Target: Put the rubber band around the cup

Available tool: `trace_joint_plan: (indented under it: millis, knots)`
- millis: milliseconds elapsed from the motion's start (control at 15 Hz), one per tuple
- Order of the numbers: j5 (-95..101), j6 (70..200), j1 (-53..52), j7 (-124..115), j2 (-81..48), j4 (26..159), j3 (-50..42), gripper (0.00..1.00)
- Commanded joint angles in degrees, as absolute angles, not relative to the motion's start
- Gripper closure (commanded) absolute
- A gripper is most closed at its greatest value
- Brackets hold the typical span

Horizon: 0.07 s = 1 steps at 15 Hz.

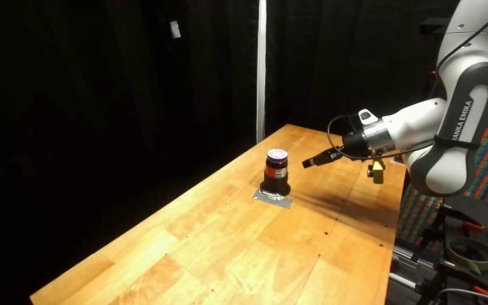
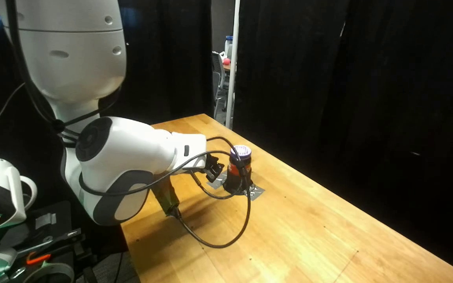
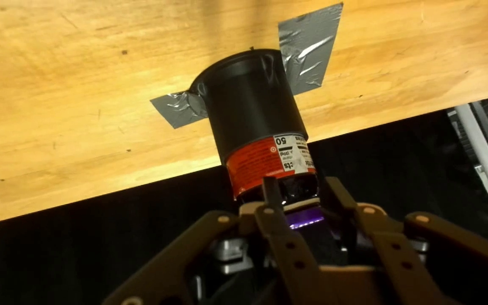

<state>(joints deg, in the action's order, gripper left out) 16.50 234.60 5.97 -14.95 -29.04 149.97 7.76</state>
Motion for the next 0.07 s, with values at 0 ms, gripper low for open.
trace_joint_plan:
  millis: [0]
  knots:
    - [16.4,234.4,5.9,-15.0,-28.9,150.1,7.8,0.66]
